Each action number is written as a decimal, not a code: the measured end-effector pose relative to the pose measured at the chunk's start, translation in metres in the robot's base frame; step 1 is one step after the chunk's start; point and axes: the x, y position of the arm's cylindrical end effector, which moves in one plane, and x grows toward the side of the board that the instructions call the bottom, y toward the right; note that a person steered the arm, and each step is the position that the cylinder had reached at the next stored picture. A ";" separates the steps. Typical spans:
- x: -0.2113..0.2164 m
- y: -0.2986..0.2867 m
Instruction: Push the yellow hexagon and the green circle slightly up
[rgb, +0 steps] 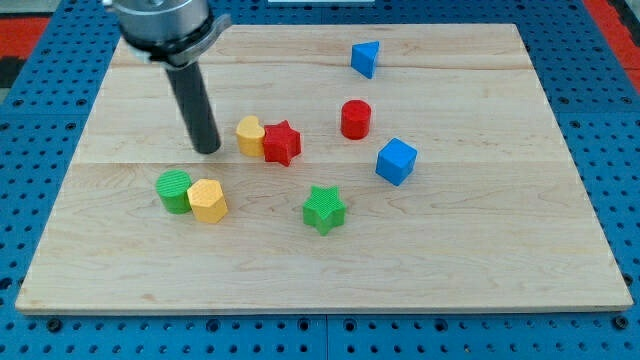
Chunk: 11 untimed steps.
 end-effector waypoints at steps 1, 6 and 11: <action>0.015 0.042; 0.088 0.069; 0.104 -0.059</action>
